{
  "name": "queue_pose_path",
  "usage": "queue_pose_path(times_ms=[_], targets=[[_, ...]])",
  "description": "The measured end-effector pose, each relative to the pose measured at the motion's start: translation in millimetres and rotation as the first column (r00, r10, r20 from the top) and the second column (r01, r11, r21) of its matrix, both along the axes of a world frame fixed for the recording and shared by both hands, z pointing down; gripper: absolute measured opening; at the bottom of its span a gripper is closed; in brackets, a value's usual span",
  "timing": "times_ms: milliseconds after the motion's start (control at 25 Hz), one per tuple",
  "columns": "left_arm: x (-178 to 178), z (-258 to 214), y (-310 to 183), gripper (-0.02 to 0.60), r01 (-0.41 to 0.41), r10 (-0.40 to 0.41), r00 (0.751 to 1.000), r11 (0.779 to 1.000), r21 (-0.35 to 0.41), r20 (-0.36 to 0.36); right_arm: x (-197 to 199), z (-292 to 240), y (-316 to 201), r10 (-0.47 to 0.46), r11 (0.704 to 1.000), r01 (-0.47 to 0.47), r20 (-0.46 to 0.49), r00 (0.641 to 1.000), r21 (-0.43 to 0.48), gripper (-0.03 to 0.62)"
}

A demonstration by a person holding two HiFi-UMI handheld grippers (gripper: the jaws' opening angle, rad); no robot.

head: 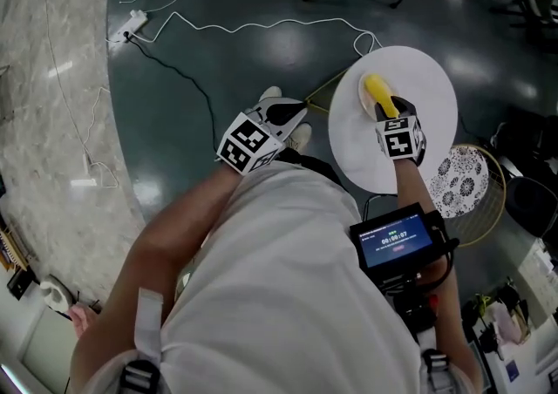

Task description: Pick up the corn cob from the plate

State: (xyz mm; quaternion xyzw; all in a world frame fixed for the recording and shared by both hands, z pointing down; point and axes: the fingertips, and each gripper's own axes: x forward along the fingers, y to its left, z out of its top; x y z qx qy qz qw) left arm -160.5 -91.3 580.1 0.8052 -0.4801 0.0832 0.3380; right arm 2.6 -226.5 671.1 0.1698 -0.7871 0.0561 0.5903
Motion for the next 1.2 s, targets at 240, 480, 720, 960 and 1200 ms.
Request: queue_pose_path(times_ms=[240, 480, 720, 960, 1200], targets=[[-16, 7, 4, 0.008, 0.033, -0.033, 0.999, 0.999, -0.010, -0.007, -2, 25, -6, -0.080, 0.996, 0.084, -0.171, 0.982, 0.019, 0.183], [-13, 7, 5, 0.008, 0.058, -0.058, 0.998, 0.998, -0.023, -0.006, 11, 43, -13, -0.115, 0.990, 0.132, -0.272, 0.955, 0.044, 0.183], [-13, 3, 6, 0.008, 0.082, -0.082, 0.997, 0.996, -0.035, -0.001, 21, 48, -19, -0.164, 0.978, 0.195, -0.314, 0.935, 0.071, 0.192], [-15, 6, 13, 0.008, 0.084, -0.084, 0.996, 0.996, -0.036, -0.004, 16, 47, -13, -0.200, 0.979, 0.204, -0.272, 0.941, -0.012, 0.192], [-8, 7, 9, 0.008, 0.068, -0.068, 0.998, 0.997, -0.037, -0.008, 12, 49, -16, -0.192, 0.981, 0.177, -0.233, 0.953, -0.082, 0.192]])
